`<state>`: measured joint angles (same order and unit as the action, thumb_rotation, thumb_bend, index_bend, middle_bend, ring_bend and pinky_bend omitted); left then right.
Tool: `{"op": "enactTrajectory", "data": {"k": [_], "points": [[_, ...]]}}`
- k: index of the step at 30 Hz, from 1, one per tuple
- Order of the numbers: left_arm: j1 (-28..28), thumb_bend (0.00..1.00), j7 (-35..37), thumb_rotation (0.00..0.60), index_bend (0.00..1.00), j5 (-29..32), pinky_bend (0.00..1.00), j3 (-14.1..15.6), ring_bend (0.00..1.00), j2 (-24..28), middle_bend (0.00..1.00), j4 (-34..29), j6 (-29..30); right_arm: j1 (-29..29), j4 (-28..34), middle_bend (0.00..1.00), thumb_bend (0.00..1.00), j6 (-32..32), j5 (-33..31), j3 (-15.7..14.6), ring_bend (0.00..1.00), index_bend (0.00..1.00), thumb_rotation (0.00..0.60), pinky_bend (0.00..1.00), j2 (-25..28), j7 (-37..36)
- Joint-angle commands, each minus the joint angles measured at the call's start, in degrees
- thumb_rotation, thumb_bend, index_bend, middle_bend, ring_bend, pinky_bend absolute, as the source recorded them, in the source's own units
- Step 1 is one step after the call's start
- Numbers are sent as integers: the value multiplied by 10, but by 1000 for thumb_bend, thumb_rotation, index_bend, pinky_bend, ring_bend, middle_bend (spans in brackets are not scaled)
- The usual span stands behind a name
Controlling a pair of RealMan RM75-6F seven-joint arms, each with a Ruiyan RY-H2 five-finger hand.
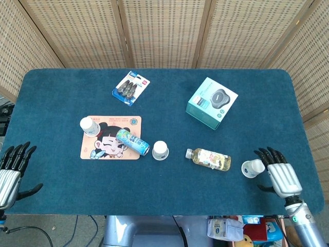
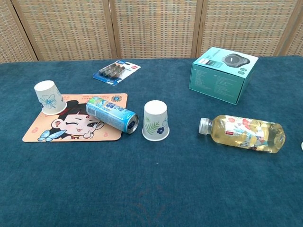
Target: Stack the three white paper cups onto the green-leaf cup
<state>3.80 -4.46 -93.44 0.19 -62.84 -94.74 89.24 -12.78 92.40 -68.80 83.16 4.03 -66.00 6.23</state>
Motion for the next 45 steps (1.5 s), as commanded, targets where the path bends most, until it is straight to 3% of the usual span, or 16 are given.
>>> {"op": "enactTrajectory", "data": {"k": [1, 8, 16, 21, 28, 34, 39, 45], "points": [[3, 152, -2, 600, 0, 5, 0, -3, 0, -3, 0, 1, -5, -20, -23, 244, 119, 29, -20, 6, 138, 182, 600, 244, -17, 8], [8, 153, -5, 600, 0, 18, 0, -10, 0, -8, 0, 5, -14, -45, -63, 323, 248, 62, -51, 15, 249, 258, 600, 306, -46, 19], [7, 152, -5, 600, 0, 19, 0, -11, 0, -7, 0, 3, -10, -54, -96, 398, 359, 71, -66, 13, 313, 339, 600, 309, -65, 22], [6, 153, -5, 600, 0, 19, 0, -10, 0, -7, 0, 2, -9, -56, -114, 485, 454, 66, -71, 13, 394, 441, 600, 352, -76, 30], [7, 152, -8, 600, 0, 21, 0, -10, 0, -7, 0, 1, -12, -56, -113, 574, 502, 62, -73, 11, 469, 537, 600, 395, -75, 27], [9, 153, -9, 600, 0, 23, 0, -11, 0, -7, 0, 1, -15, -52, -67, 580, 517, 16, -37, 14, 473, 540, 600, 395, -50, 27], [12, 153, -10, 600, 0, 27, 0, -12, 0, -7, 0, 1, -22, -64, 14, 586, 518, -19, 2, 31, 479, 541, 600, 395, -12, 49], [15, 152, -1, 600, 0, 38, 0, -14, 0, -5, 0, 0, -32, -130, 103, 580, 535, 23, 3, 80, 479, 541, 600, 395, 9, 79]]}}
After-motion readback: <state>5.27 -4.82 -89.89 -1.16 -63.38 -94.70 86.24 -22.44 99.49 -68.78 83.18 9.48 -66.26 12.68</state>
